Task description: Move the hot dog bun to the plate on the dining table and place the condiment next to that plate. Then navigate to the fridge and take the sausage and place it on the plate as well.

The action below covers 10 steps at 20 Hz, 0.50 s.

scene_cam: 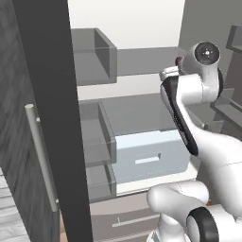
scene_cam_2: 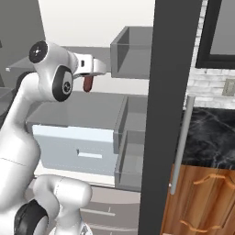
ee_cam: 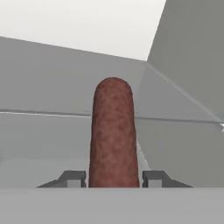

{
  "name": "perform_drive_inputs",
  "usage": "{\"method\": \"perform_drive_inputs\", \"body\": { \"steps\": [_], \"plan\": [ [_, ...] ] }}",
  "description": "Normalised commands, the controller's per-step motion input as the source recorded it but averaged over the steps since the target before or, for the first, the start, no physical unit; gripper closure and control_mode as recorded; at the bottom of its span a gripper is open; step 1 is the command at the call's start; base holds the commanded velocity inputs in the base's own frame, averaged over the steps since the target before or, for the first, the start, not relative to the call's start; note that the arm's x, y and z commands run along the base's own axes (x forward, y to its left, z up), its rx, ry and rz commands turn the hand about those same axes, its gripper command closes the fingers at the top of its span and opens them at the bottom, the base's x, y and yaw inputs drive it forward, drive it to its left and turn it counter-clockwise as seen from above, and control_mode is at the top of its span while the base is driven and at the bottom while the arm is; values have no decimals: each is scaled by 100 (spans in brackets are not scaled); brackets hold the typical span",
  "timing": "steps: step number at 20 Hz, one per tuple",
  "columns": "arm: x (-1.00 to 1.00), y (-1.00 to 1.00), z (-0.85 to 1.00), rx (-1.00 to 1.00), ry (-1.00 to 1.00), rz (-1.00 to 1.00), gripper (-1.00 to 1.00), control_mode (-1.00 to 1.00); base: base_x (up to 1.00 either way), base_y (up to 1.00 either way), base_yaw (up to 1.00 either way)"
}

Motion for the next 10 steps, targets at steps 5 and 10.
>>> {"method": "perform_drive_inputs", "body": {
  "steps": [5,10],
  "plan": [
    [-100,6,12,3,-2,0,100,-100,0,0,0],
    [-86,1,-10,0,-5,0,100,-100,0,0,0]
  ]
}}
